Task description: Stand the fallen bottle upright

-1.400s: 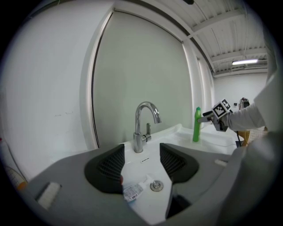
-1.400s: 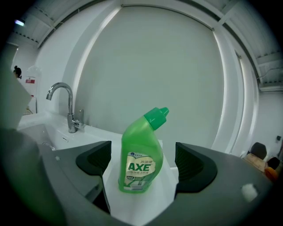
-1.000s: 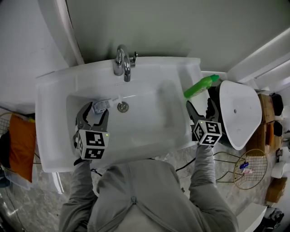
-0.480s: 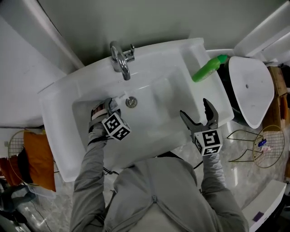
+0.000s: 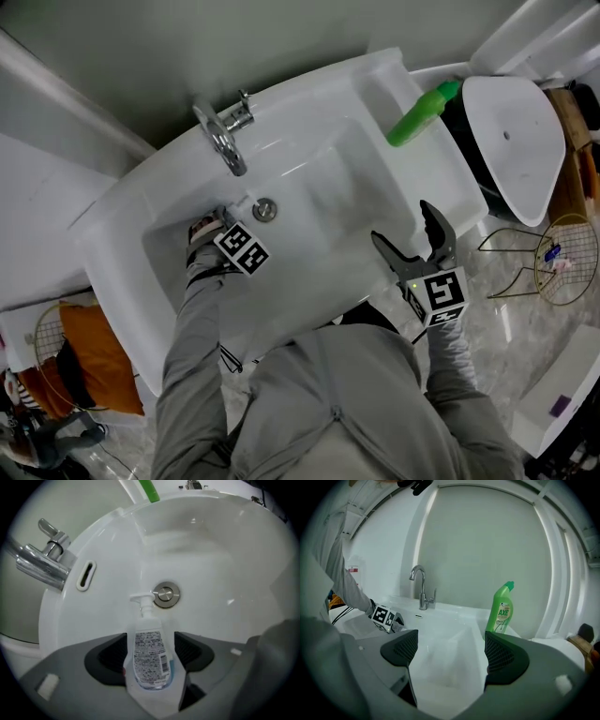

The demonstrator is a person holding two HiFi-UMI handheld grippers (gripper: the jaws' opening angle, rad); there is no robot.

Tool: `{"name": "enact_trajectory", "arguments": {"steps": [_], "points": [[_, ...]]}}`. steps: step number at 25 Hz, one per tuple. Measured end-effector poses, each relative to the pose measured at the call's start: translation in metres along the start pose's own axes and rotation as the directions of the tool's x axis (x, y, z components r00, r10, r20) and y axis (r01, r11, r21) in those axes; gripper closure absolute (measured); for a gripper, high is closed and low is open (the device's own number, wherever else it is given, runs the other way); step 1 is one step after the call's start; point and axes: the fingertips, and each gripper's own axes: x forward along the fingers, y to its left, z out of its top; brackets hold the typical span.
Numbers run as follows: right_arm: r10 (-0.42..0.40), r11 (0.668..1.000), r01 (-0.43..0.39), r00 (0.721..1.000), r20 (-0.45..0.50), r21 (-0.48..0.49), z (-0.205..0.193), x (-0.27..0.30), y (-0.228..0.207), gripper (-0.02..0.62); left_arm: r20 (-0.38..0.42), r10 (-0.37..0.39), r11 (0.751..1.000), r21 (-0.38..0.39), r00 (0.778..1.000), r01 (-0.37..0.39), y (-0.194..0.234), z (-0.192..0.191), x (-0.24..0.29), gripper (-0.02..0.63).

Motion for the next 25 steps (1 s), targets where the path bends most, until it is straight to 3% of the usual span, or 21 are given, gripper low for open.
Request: {"name": "enact_trajectory", "arguments": {"steps": [7, 19, 25], "points": [[-0.009, 1.000, 0.009, 1.000, 0.005, 0.022, 0.002, -0.002, 0.001, 0.166, -0.081, -0.064, 0.996, 0.054, 0.995, 0.069, -0.006, -0.006, 0.022, 0.262], [0.021, 0.999, -0.022, 1.000, 0.013, 0.025, 0.005, 0.004, 0.021, 0.166, -0.130, -0.204, 0.973, 0.083, 0.970, 0.216, -0.008, -0.002, 0.030, 0.259], [0.030, 1.000, -0.030, 1.000, 0.003, 0.011, 0.005, 0.003, 0.030, 0.166, -0.153, -0.224, 0.966, 0.096, 0.962, 0.240, -0.010, -0.001, 0.031, 0.267]]}}
